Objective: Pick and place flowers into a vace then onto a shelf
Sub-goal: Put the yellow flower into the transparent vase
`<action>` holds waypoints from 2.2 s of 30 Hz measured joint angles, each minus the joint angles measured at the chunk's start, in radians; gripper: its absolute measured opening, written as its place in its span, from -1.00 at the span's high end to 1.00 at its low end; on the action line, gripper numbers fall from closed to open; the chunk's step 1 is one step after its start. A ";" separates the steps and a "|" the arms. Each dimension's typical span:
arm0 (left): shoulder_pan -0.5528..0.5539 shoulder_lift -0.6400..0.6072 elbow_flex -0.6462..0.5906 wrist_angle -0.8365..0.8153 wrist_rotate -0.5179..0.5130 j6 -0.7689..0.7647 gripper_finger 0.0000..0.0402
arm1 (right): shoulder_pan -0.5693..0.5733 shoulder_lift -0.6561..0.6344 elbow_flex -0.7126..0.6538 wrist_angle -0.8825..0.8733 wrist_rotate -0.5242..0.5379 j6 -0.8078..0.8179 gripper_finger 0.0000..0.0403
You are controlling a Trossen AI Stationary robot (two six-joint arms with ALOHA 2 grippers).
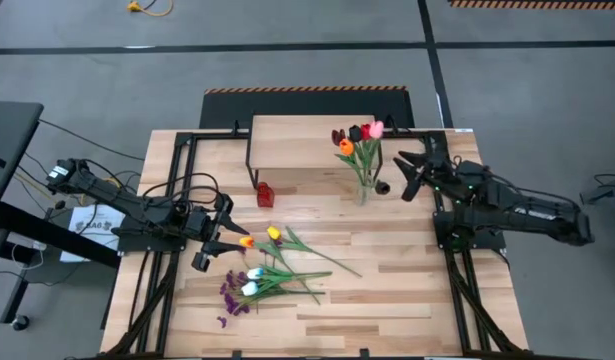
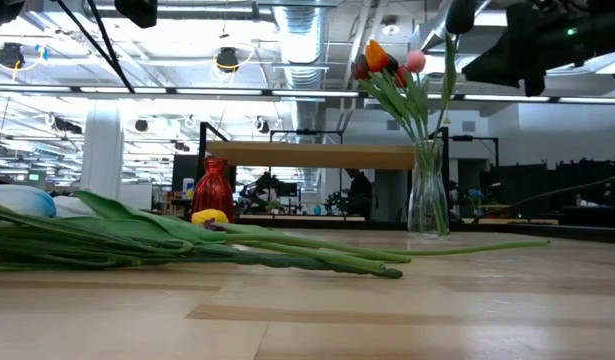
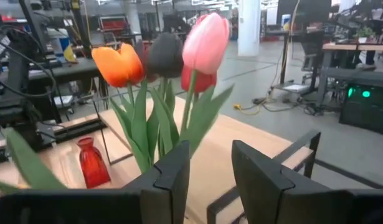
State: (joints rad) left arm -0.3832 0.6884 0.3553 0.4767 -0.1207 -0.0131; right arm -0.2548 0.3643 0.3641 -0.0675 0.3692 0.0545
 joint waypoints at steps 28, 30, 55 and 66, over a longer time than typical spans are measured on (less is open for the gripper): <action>0.000 -0.002 0.000 0.012 0.000 -0.053 0.24 | 0.637 0.081 0.000 -0.205 -0.146 0.374 0.44; 0.000 -0.002 0.000 0.013 0.000 -0.053 0.24 | 0.701 0.137 0.000 -0.143 -0.118 0.383 0.44; -0.075 -0.002 0.000 0.038 0.006 -0.063 0.24 | 1.063 1.057 0.090 0.519 0.413 0.549 0.44; -0.117 -0.002 0.000 0.037 0.004 -0.048 0.24 | 0.965 1.362 0.343 0.486 0.444 0.517 0.44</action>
State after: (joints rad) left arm -0.5003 0.6861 0.3557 0.5140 -0.1166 -0.0612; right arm 0.7102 1.7266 0.7073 0.4181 0.8131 0.5713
